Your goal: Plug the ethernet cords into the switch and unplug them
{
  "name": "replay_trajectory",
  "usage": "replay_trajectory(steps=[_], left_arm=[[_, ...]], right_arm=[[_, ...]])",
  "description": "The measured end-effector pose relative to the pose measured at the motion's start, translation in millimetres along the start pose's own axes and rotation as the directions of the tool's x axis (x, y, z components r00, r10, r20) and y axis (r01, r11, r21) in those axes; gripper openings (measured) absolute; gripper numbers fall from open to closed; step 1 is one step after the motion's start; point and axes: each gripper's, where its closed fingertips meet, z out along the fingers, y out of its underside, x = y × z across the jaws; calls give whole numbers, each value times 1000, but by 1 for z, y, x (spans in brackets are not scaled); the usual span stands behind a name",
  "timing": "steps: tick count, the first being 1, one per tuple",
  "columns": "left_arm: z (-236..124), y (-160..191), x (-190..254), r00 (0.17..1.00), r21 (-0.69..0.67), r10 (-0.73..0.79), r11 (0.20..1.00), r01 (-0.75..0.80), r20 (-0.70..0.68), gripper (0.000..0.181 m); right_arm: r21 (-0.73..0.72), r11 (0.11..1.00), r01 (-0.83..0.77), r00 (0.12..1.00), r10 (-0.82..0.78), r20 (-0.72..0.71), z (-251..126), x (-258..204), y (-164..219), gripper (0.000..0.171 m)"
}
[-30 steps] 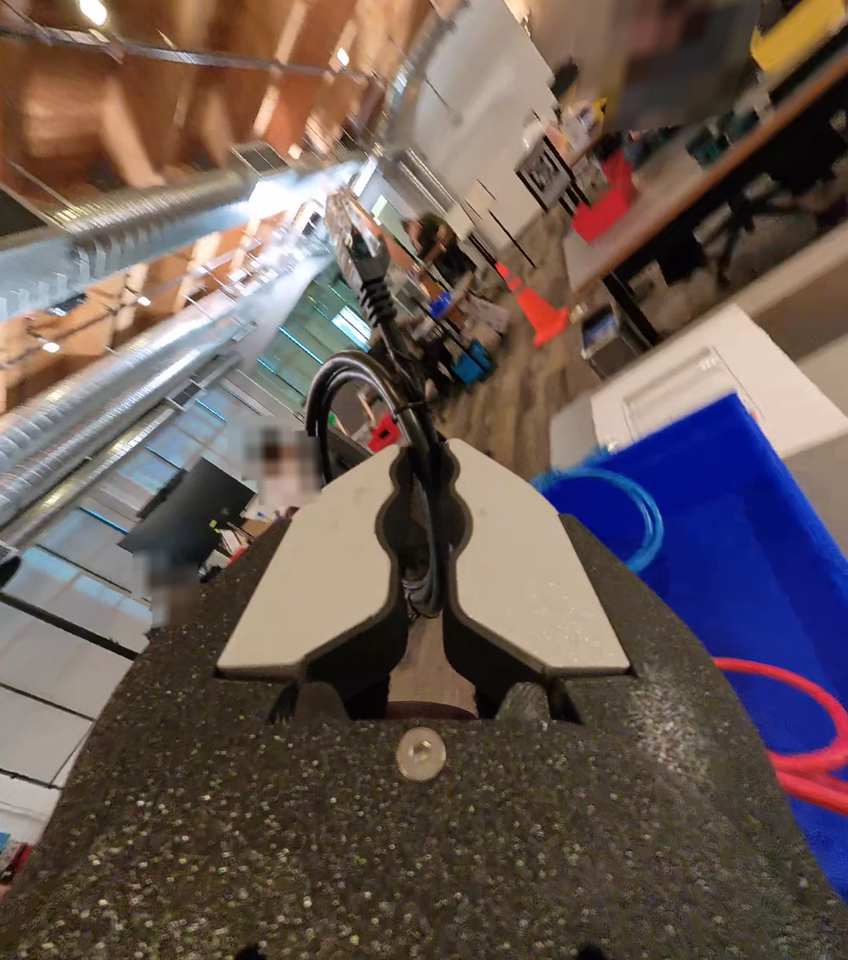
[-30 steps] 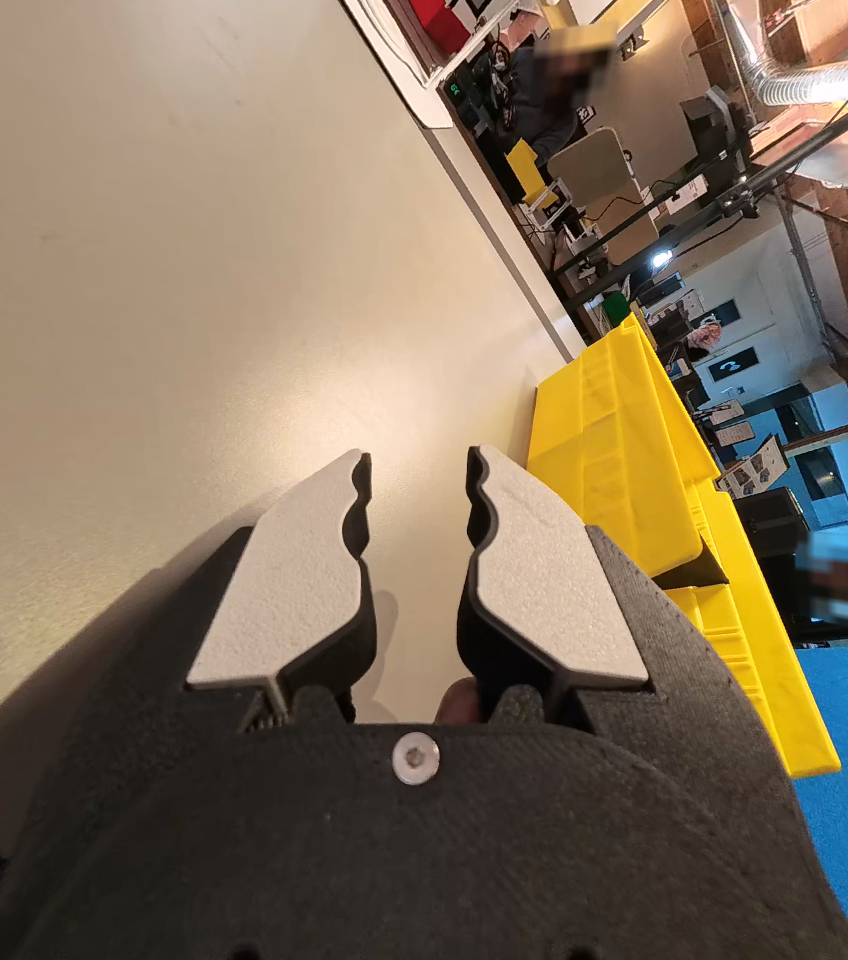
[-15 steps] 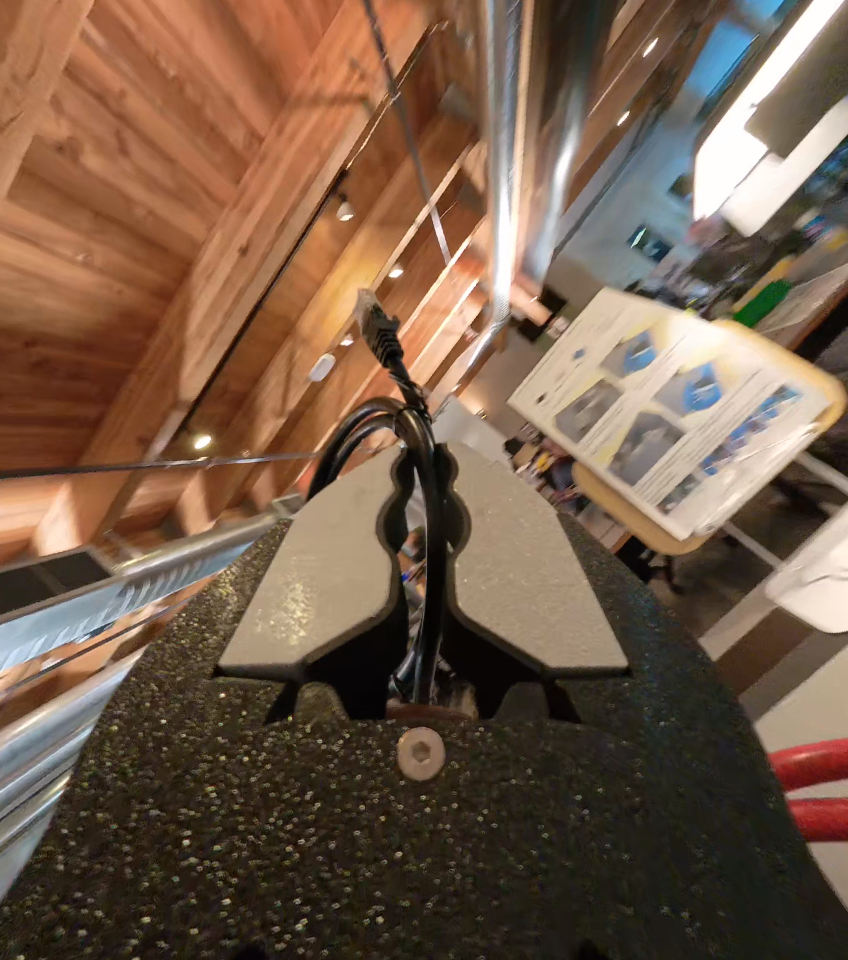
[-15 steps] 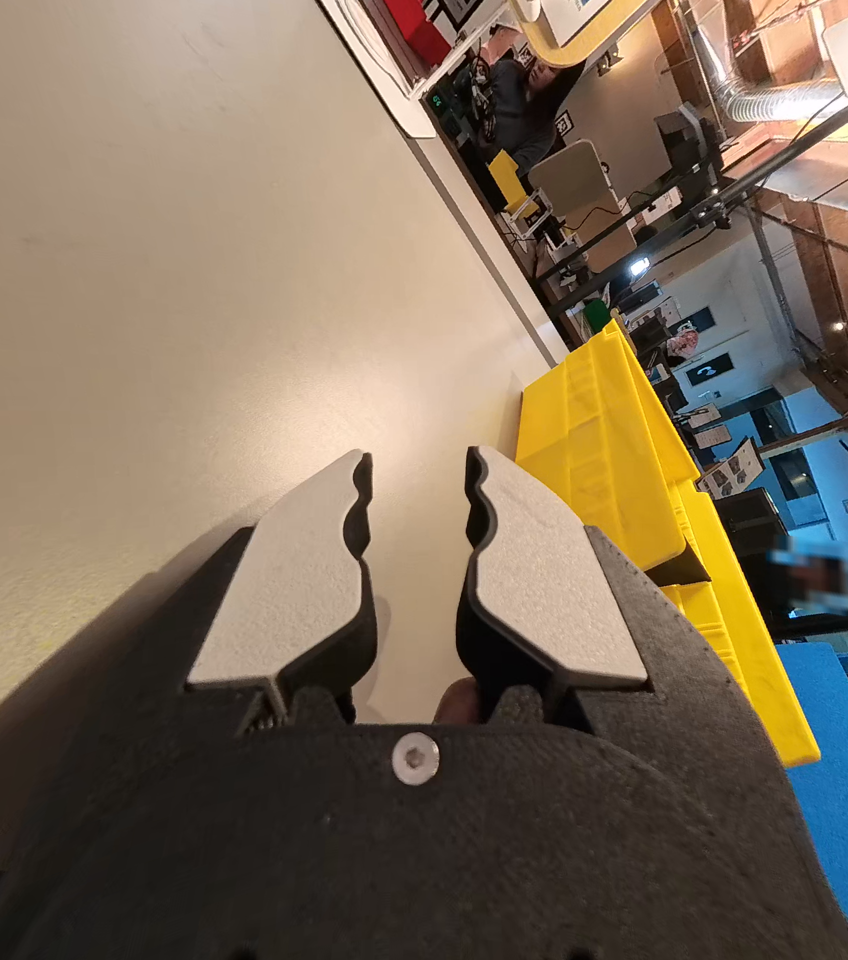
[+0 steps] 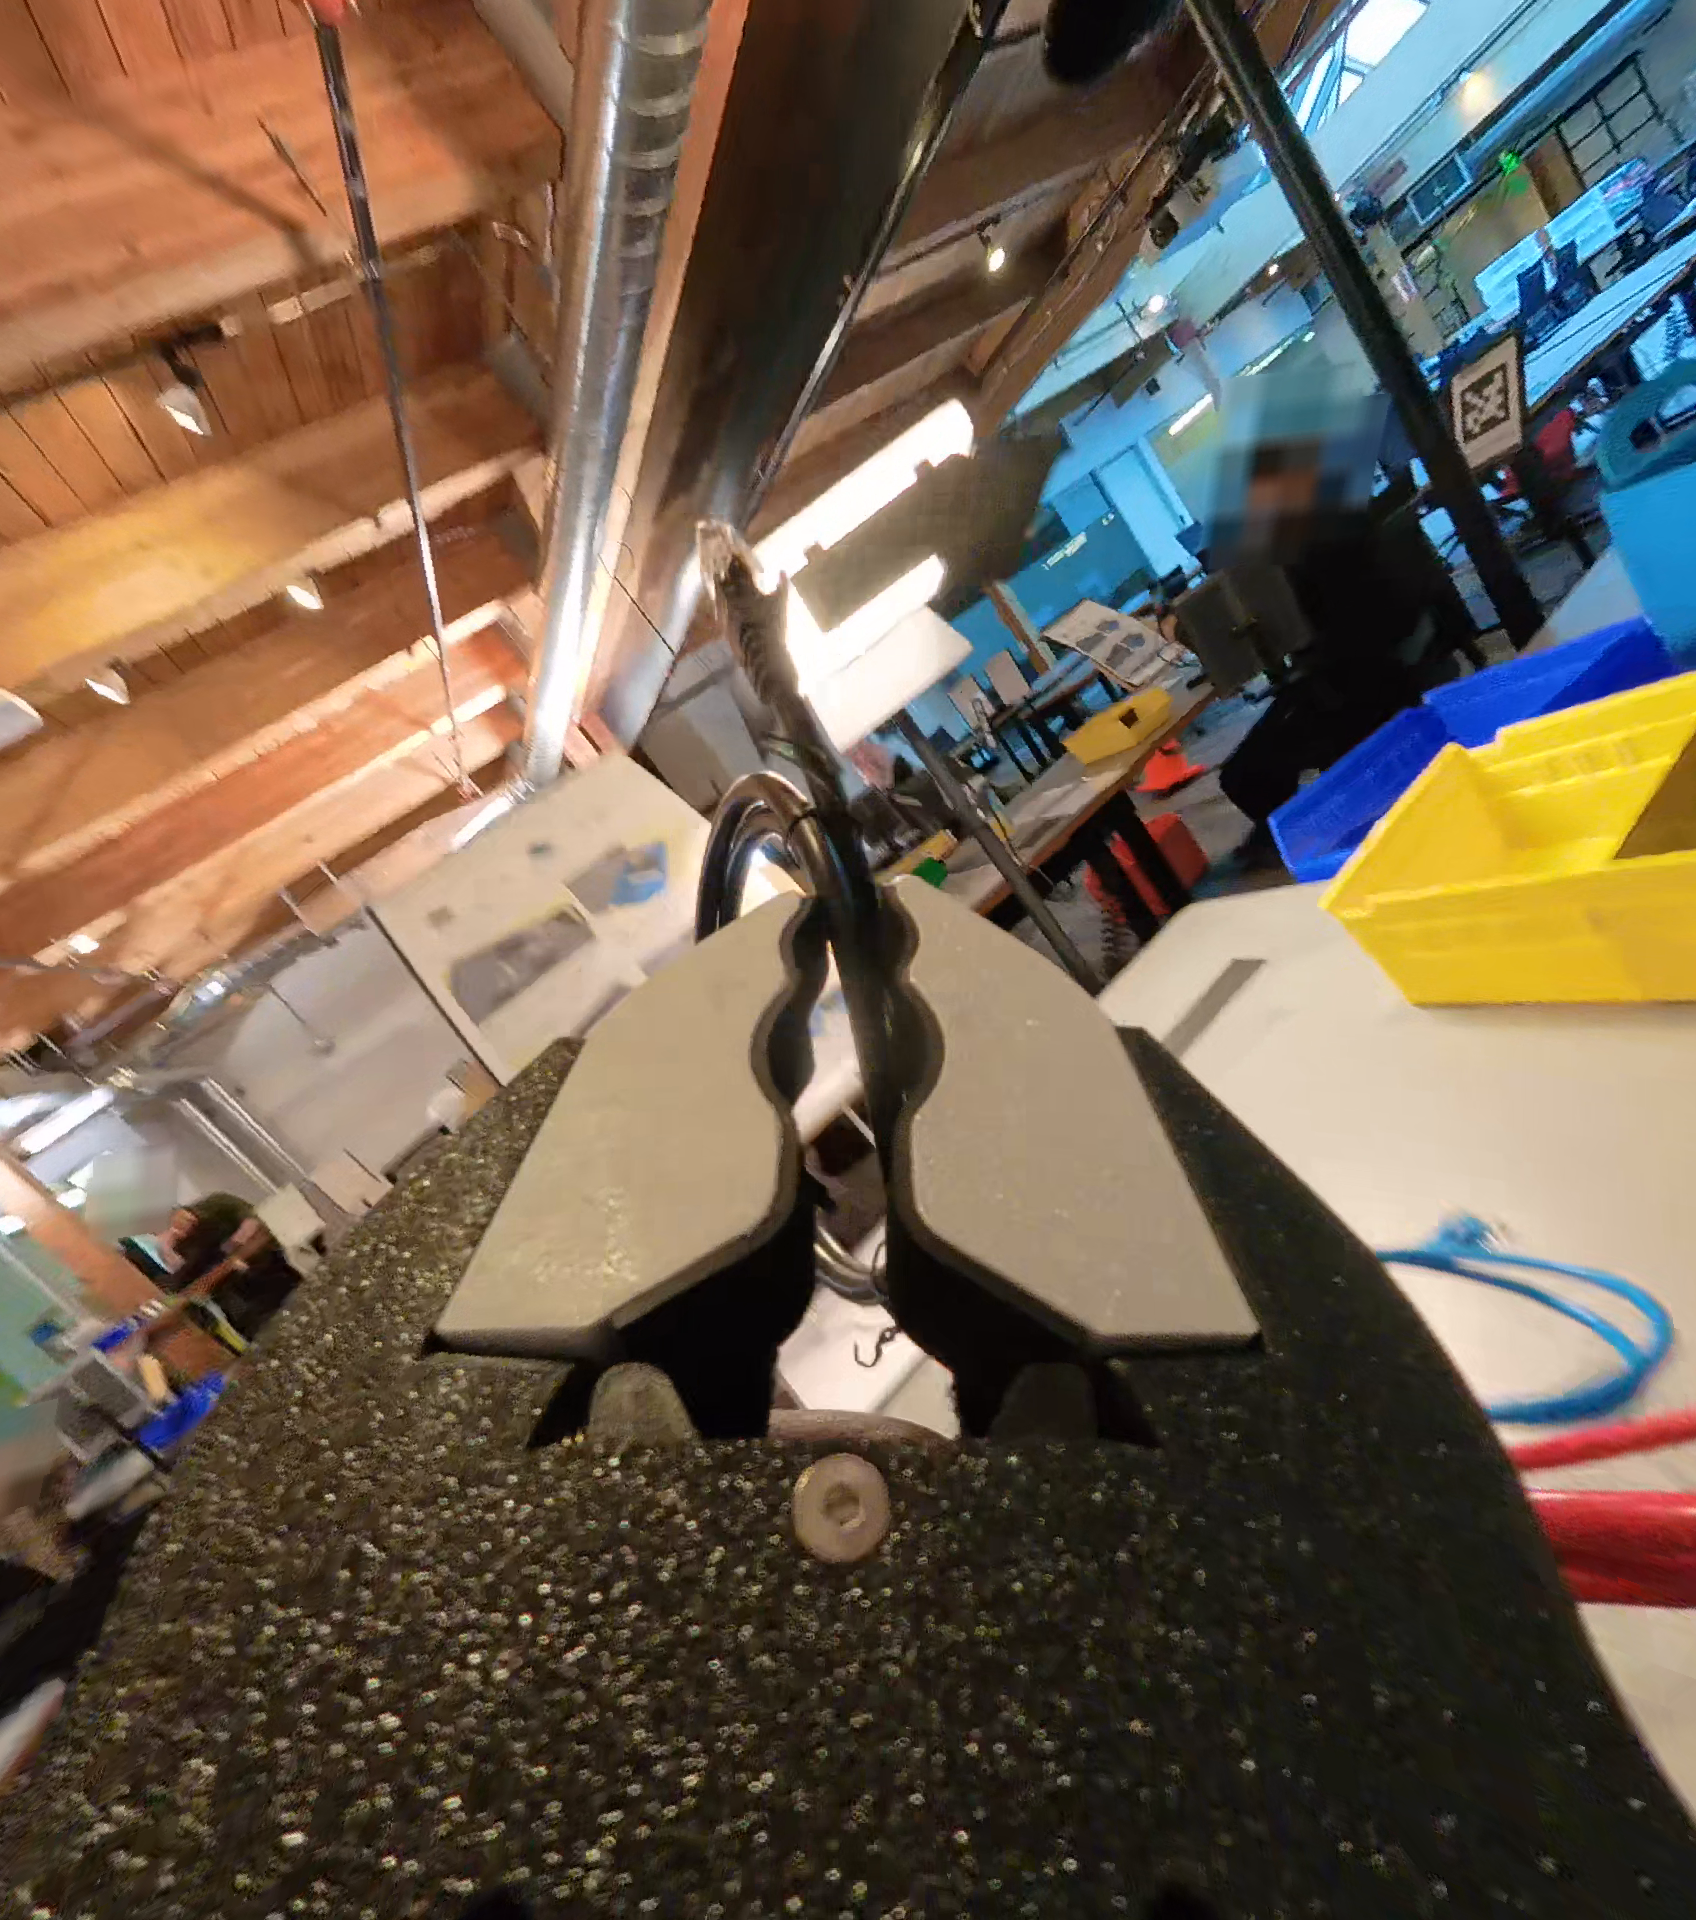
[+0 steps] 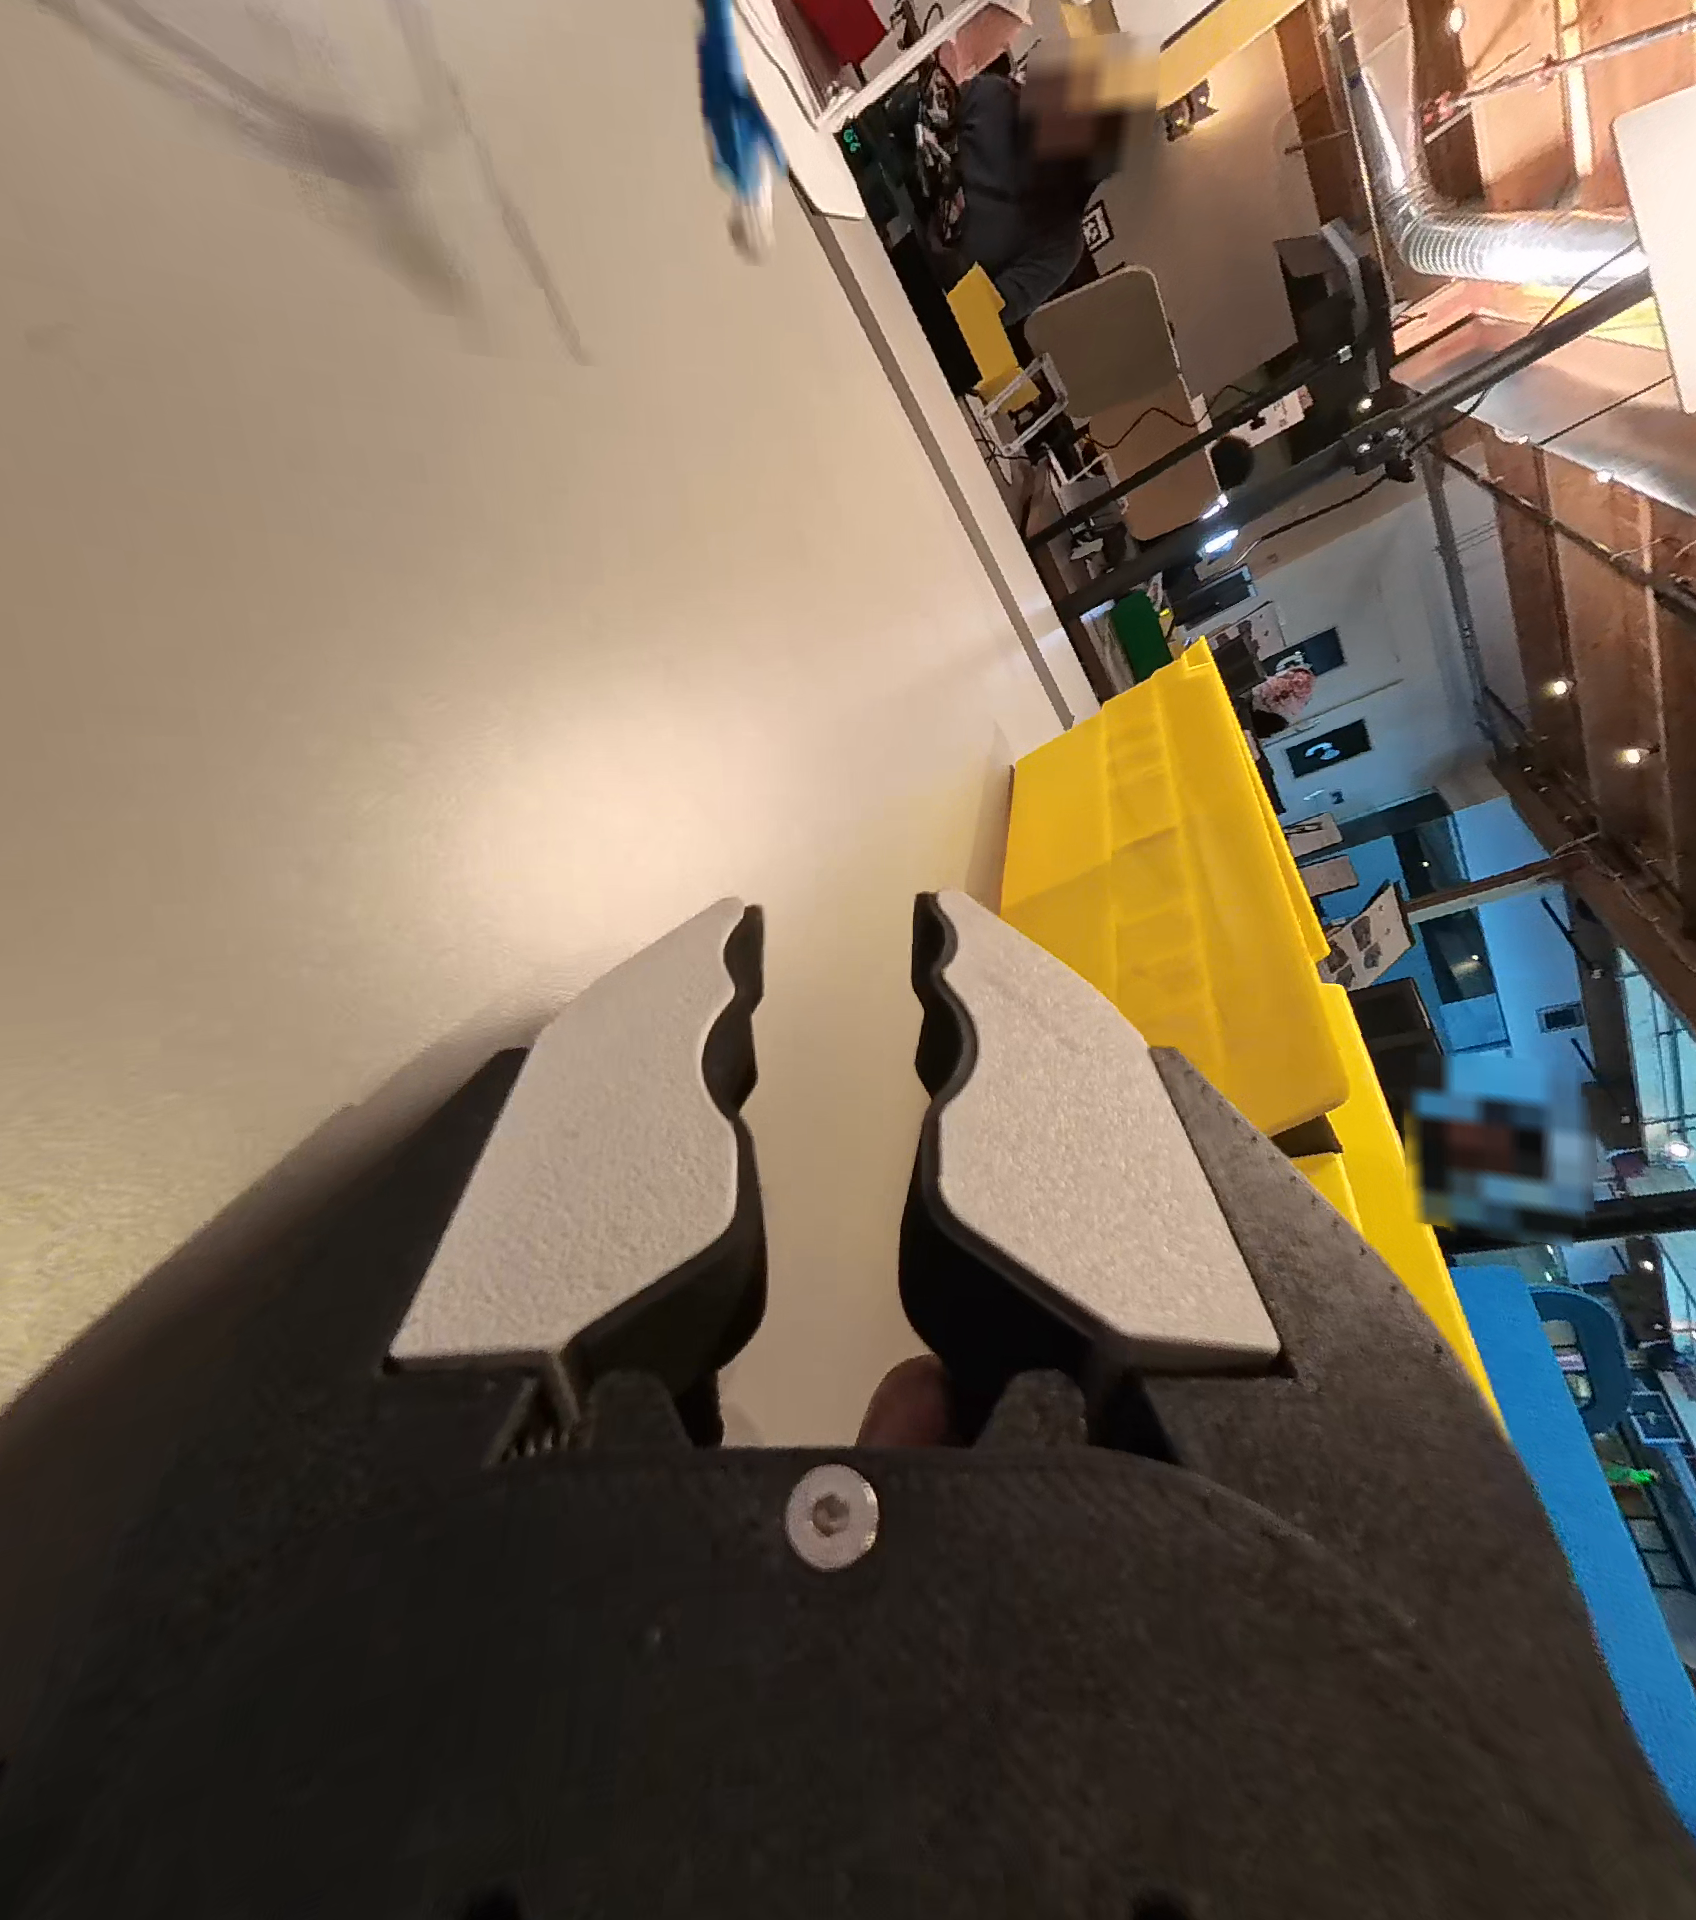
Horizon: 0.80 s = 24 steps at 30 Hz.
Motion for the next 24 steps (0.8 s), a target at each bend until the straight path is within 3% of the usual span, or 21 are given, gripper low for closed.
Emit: replay_trajectory(steps=[5, 10, 13, 18, 21, 24], left_arm=[[-21, 103, 47, 983, -138, -185, 973, 183, -8, 10], [-63, 179, 58, 924, -220, -353, 899, 379, 148, 9], [-96, 210, 40, 825, -214, -489, 807, 551, 283, 9], [-149, 256, 21, 519, -103, -748, 528, 843, 414, 10], [-166, 260, 21, 425, -57, -809, 442, 895, 407, 10], [-175, 257, 23, 407, -56, -822, 421, 905, 399, 18]], right_arm=[[-8, 1000, -2, 1000, 2, 20, 1, -2, 1, 28], [-6, 999, -32, 996, 33, 80, 1, -8, -2, 28], [22, 994, -109, 980, 104, 172, -1, -16, -17, 29], [128, 962, -242, 919, 185, 349, -7, -42, -76, 30], [202, 957, -209, 886, 98, 453, -14, -73, -119, 33], [293, 940, -173, 839, -15, 543, -27, -105, -164, 40]])
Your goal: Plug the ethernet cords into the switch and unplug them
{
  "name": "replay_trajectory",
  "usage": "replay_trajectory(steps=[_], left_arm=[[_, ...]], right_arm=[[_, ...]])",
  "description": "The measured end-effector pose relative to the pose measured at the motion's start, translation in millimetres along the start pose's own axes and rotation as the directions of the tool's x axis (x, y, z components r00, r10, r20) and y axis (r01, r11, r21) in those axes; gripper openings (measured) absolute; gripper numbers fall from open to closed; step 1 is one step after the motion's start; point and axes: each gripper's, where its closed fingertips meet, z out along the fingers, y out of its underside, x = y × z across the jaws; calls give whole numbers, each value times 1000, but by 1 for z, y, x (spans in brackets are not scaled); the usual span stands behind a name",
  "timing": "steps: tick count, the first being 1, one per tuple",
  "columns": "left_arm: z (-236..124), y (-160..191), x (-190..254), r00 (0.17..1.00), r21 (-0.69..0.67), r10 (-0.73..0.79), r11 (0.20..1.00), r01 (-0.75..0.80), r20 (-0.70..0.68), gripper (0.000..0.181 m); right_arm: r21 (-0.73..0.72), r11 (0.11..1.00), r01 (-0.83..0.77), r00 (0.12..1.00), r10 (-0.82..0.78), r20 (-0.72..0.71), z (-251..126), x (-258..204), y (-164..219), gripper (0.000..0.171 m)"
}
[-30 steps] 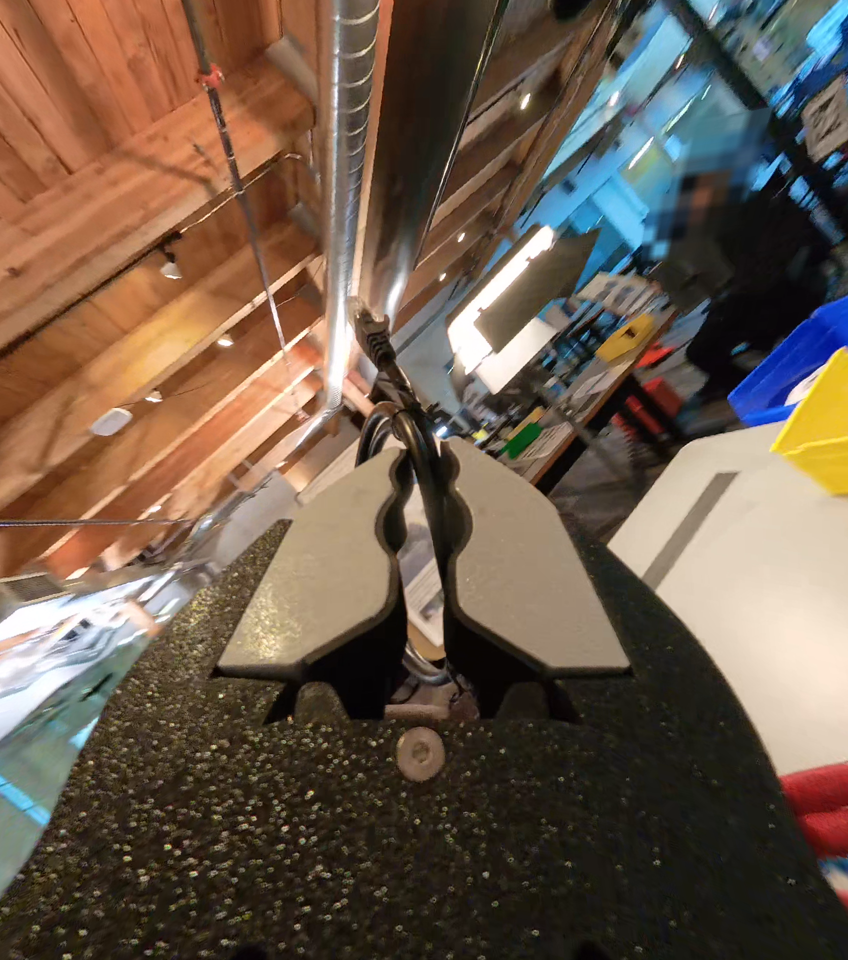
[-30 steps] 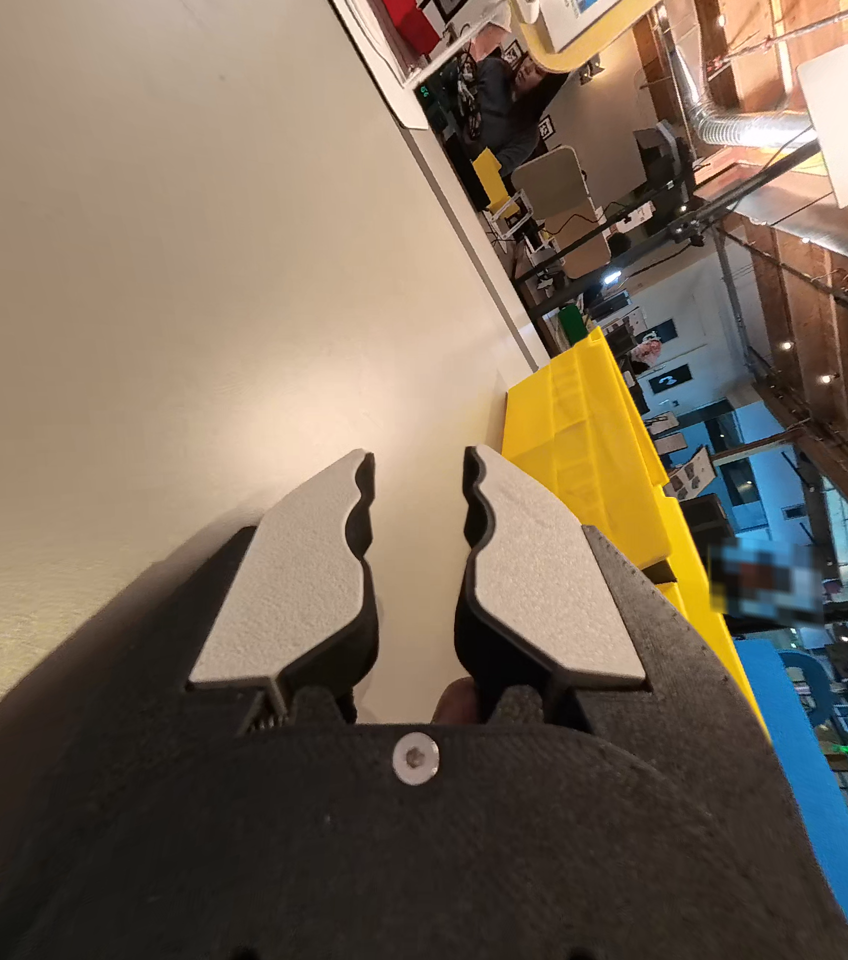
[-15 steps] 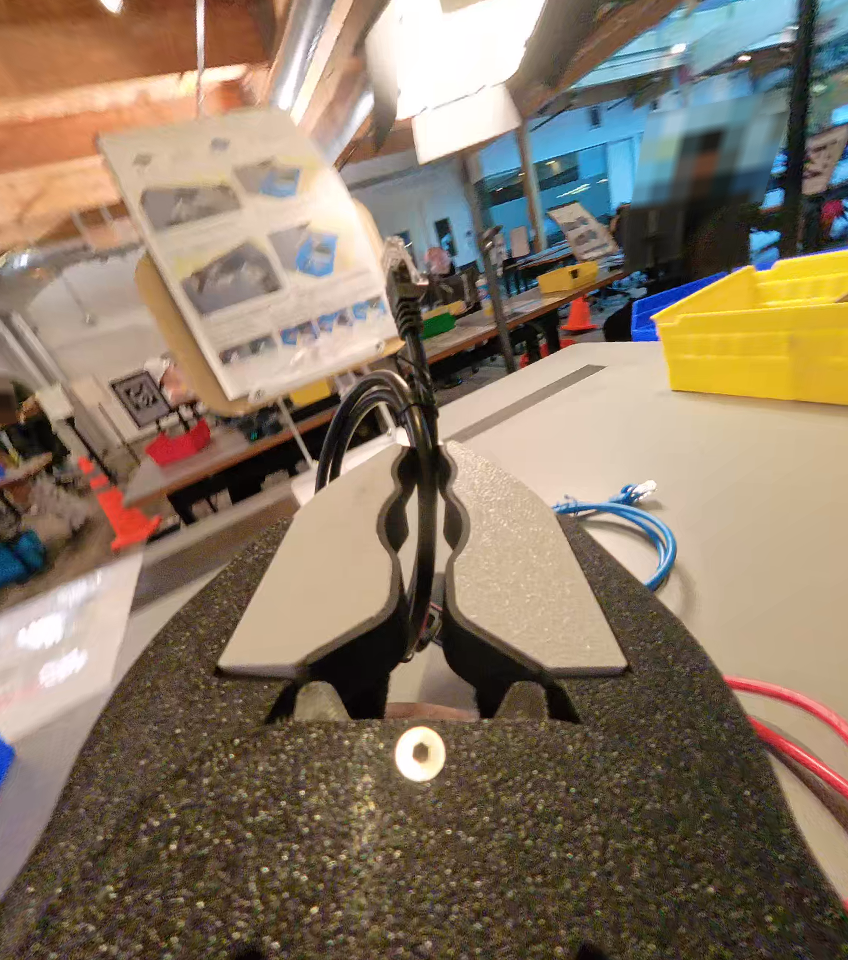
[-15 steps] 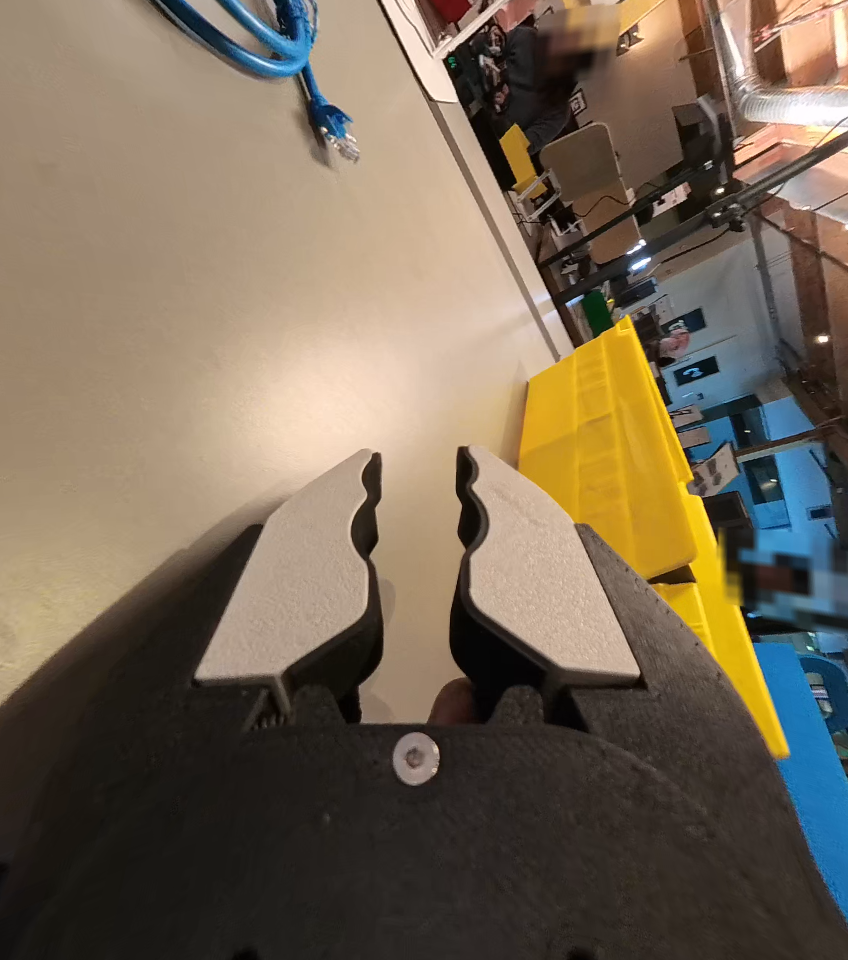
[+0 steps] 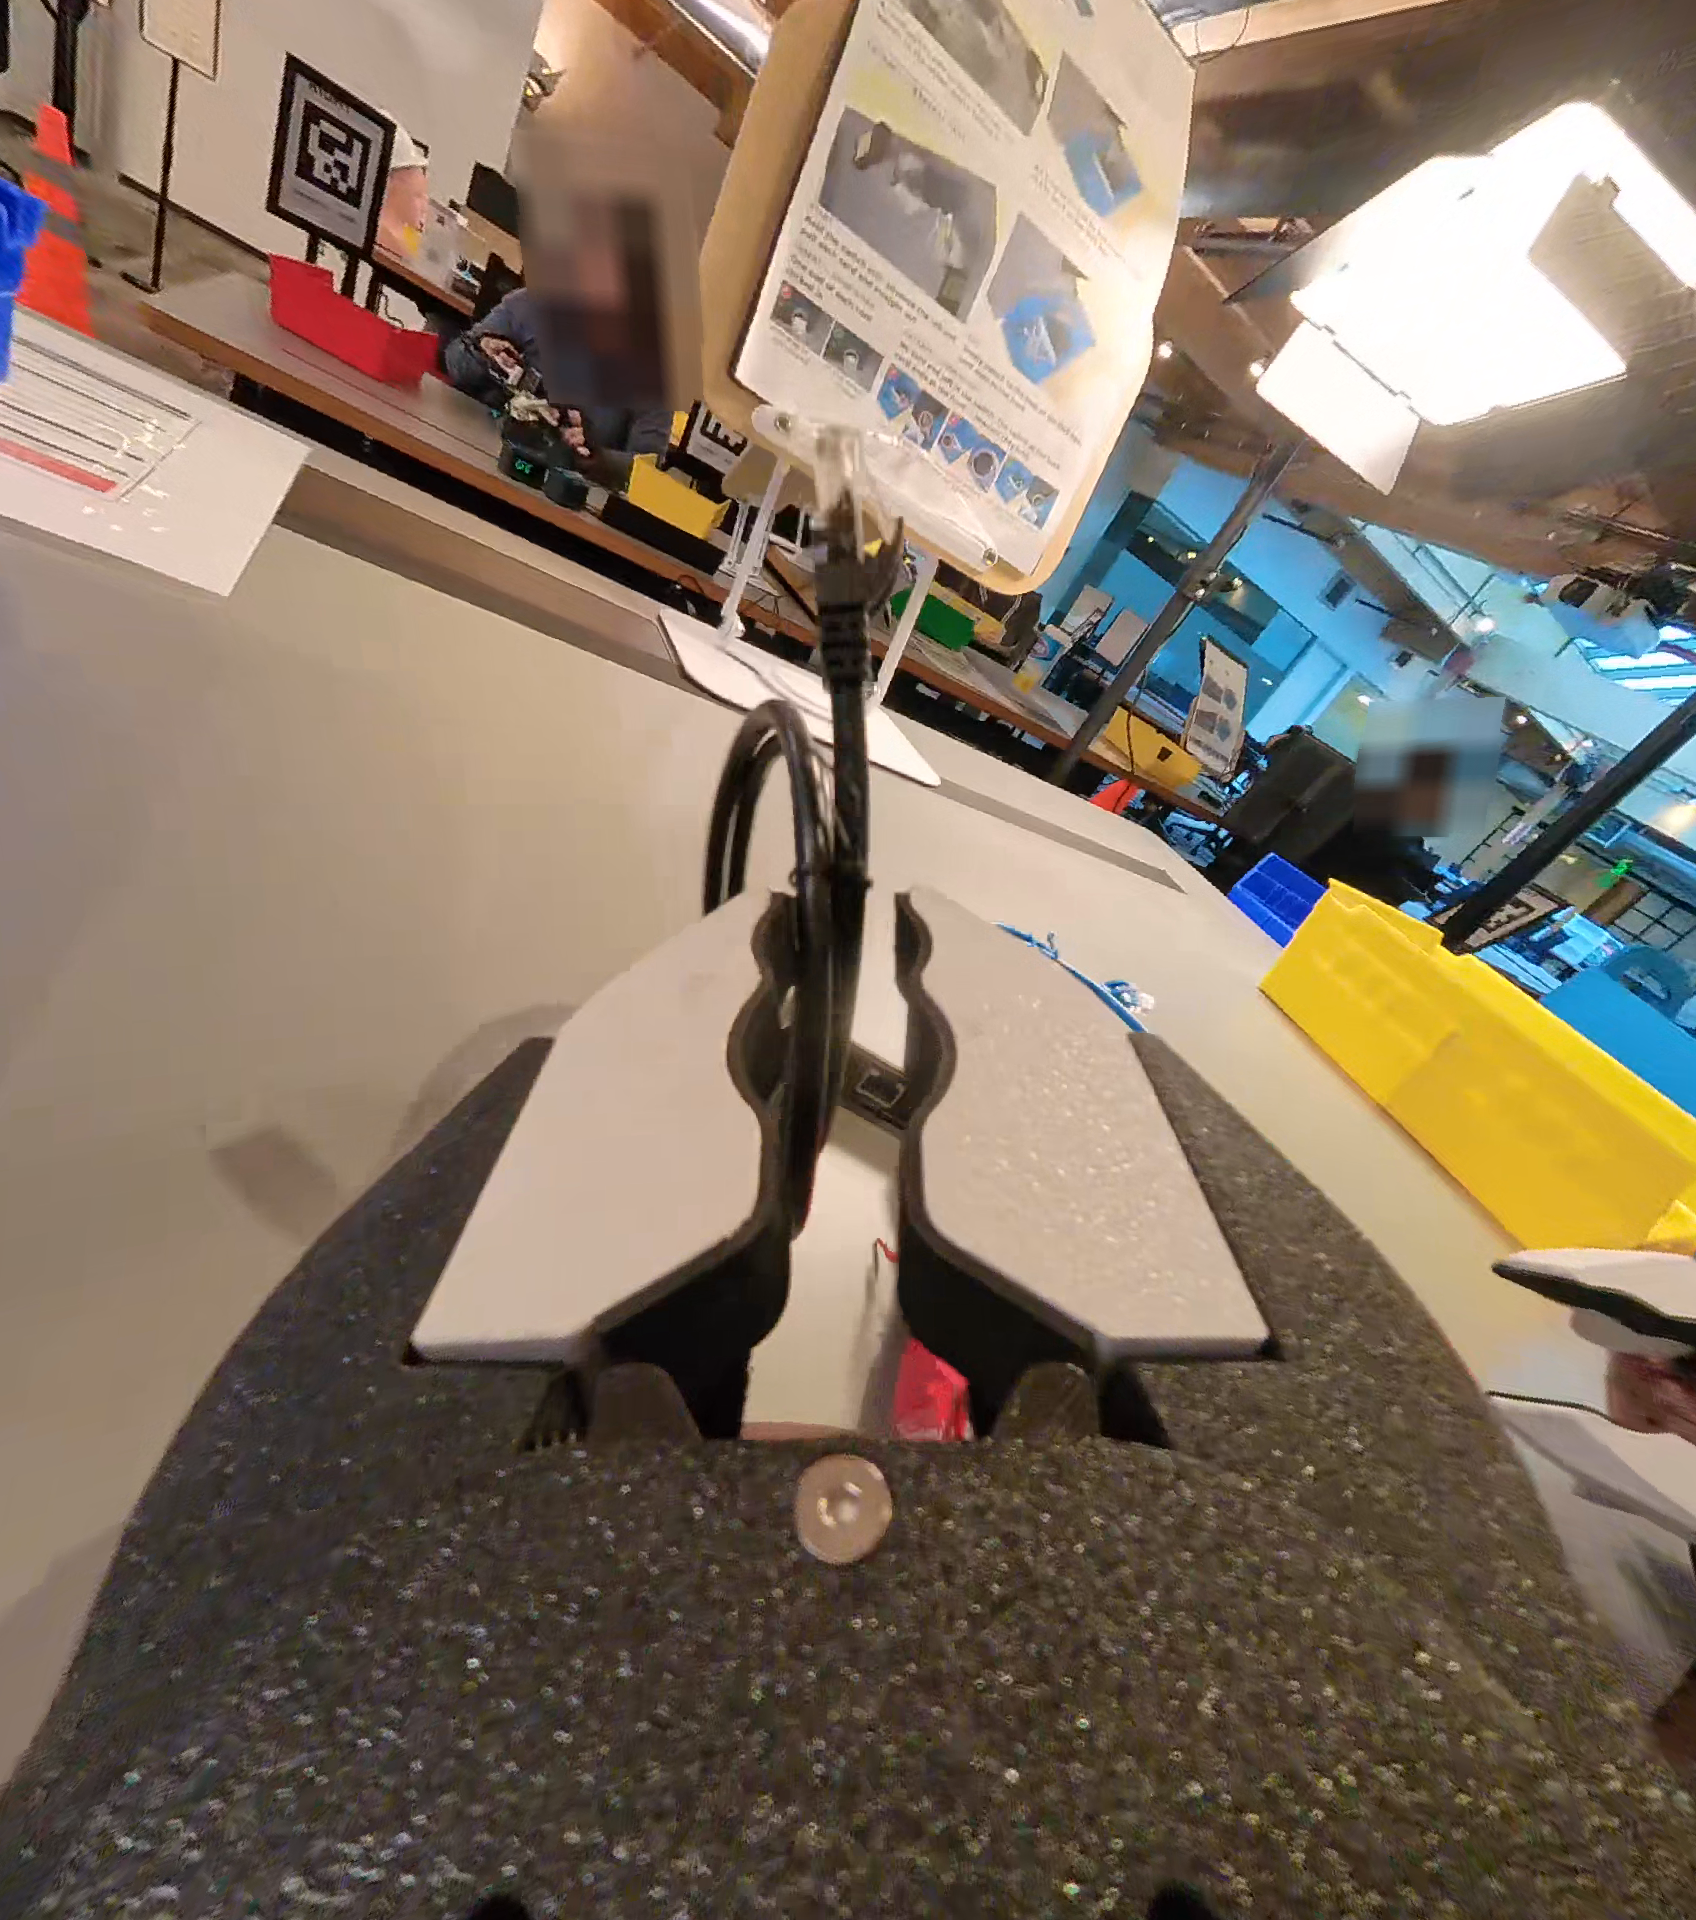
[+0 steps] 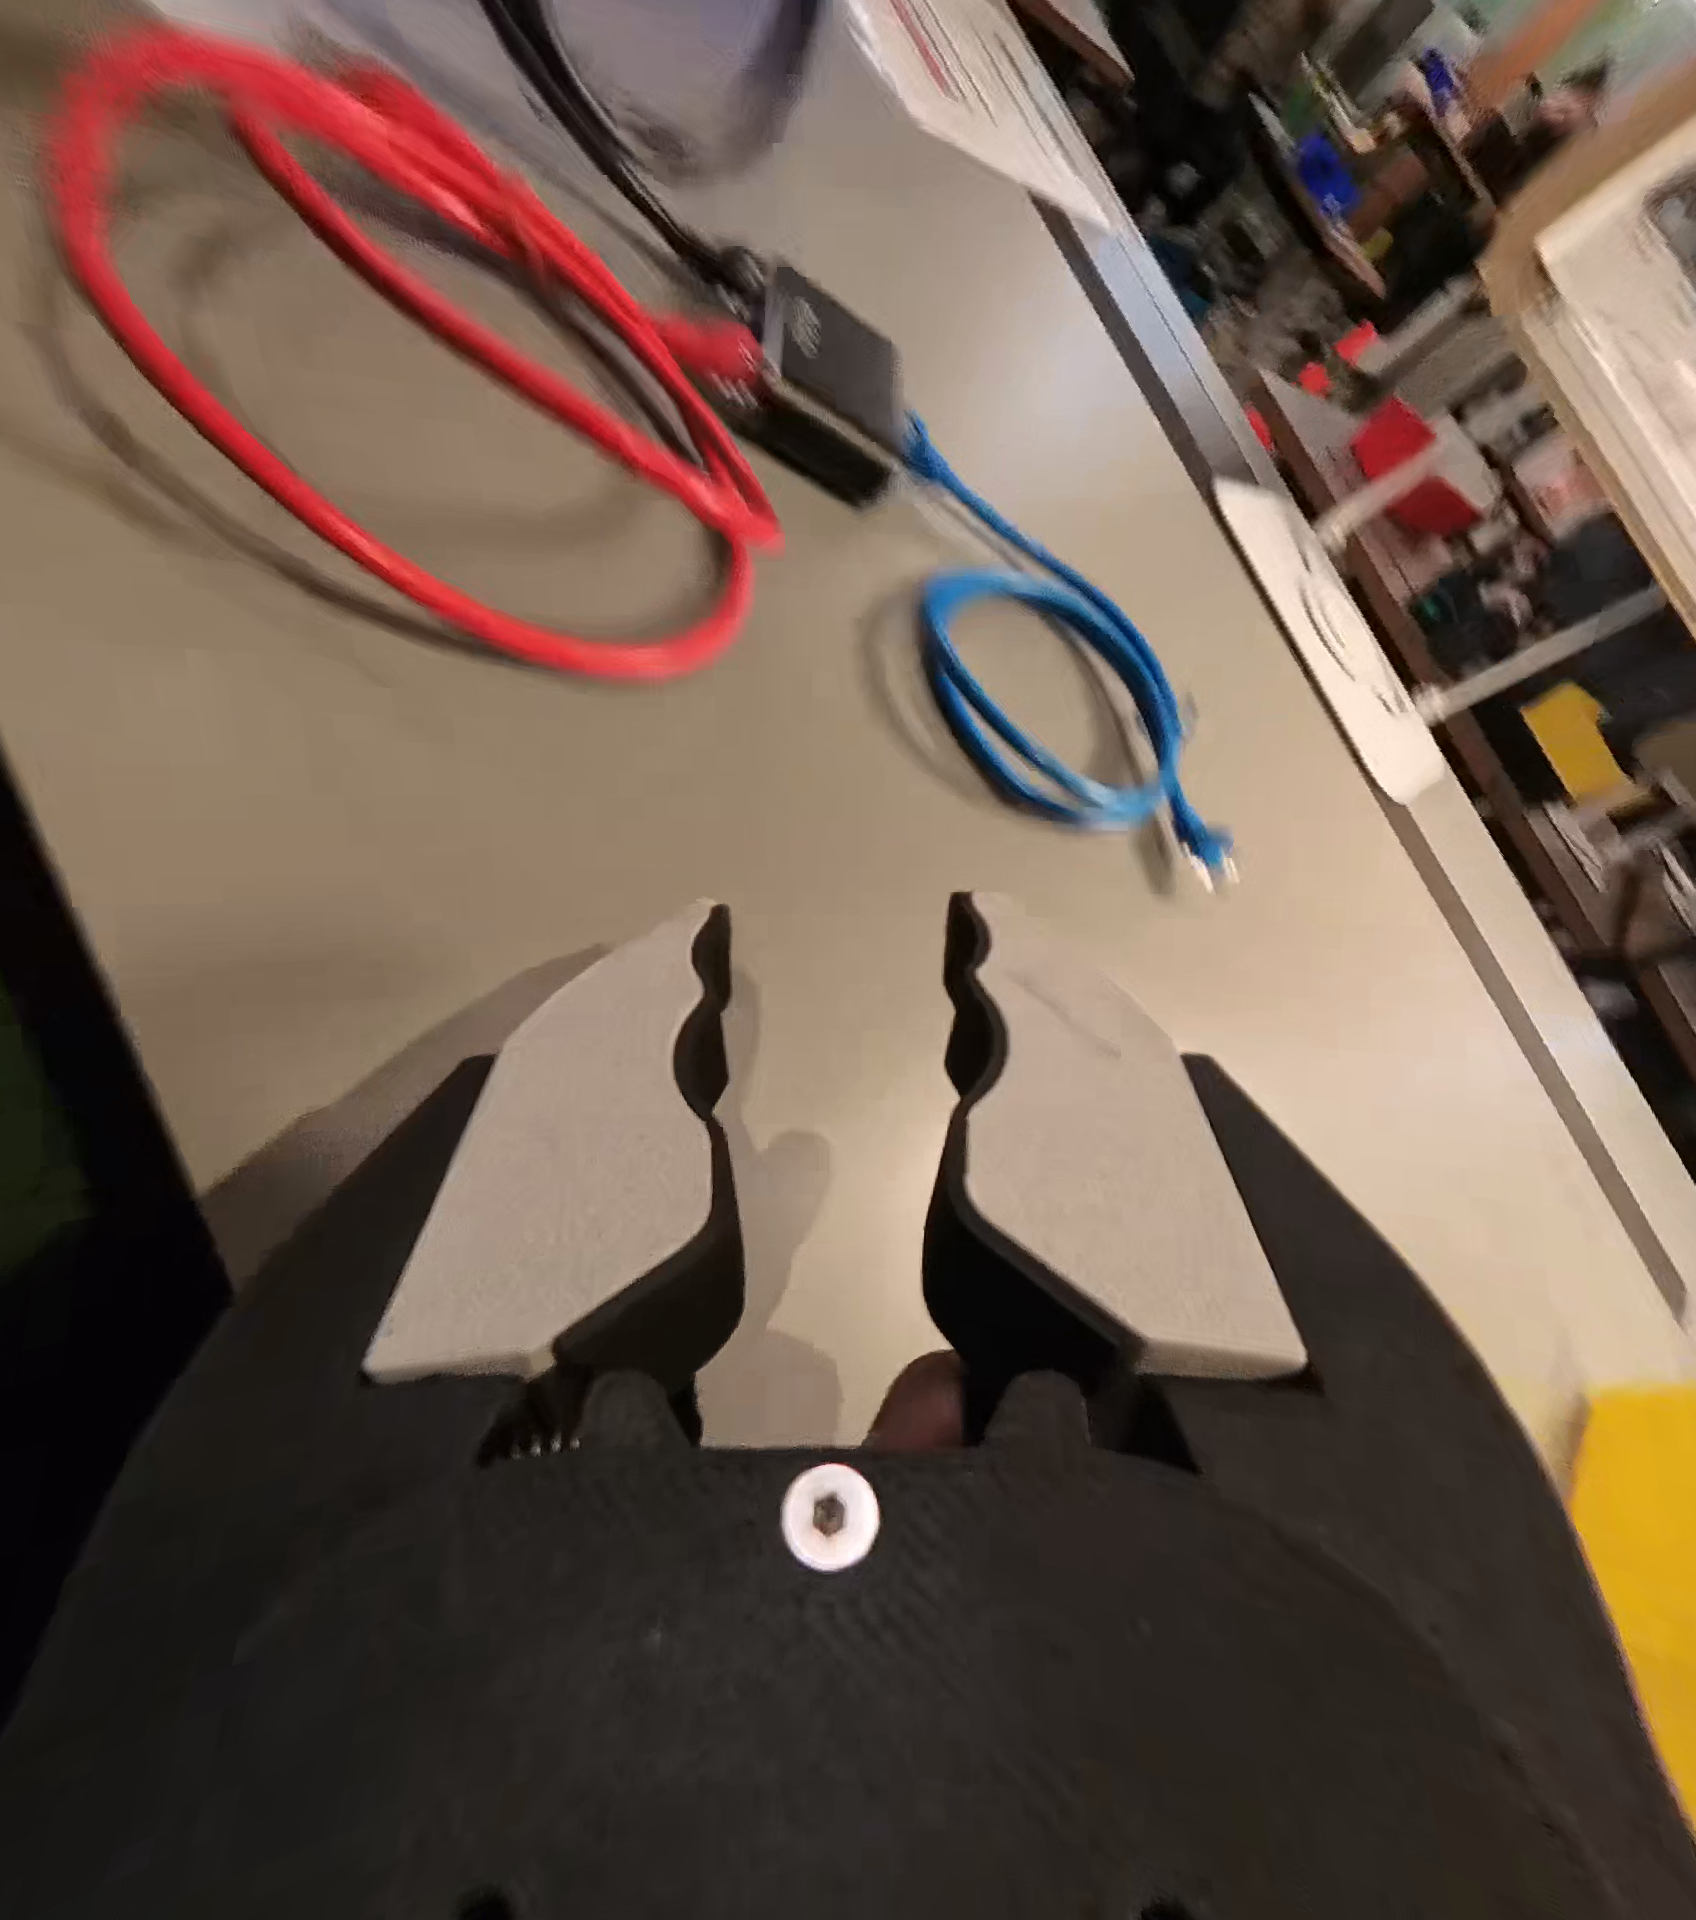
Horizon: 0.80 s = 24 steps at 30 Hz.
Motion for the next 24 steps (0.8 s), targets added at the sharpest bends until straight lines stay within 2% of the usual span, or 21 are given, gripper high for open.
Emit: replay_trajectory(steps=[3, 6, 8, 10, 12, 15, 16, 20, 24], left_arm=[[-8, 5, 2, 1000, -36, -1, 999, 1, -6, 33], [-16, 3, -1, 1000, -21, 1, 1000, 0, 23, 49], [-20, 3, -2, 998, -21, 19, 1000, -18, 52, 60], [-24, 1, -4, 995, -10, 51, 999, -50, 85, 64], [-27, -2, -4, 988, -3, 108, 994, -108, 110, 64], [-30, -5, -1, 965, -3, 221, 975, -223, 142, 63], [-30, -5, 2, 957, -6, 258, 966, -260, 136, 59], [-25, 3, 16, 941, -36, 330, 944, -328, 75, 57], [-22, 9, 24, 942, -53, 335, 941, -333, 30, 63]], right_arm=[[152, 988, -9, 990, -13, 143, 12, -33, -55, 46], [288, 955, -70, 959, -16, 283, 16, -63, -102, 61], [304, 951, -51, 957, -41, 286, 25, -72, -118, 78], [268, 963, 28, 966, -95, 241, 40, -79, -119, 87], [175, 975, 140, 973, -168, 157, 56, -79, -105, 74], [28, 951, 308, 945, -309, 111, 67, -81, -70, 20], [2, 942, 335, 937, -333, 109, 67, -80, -60, 11], [-40, 947, 318, 946, -313, 87, 47, -55, -30, 12], [-159, 956, 248, 967, -253, -15, 21, 5, 14, 17]])
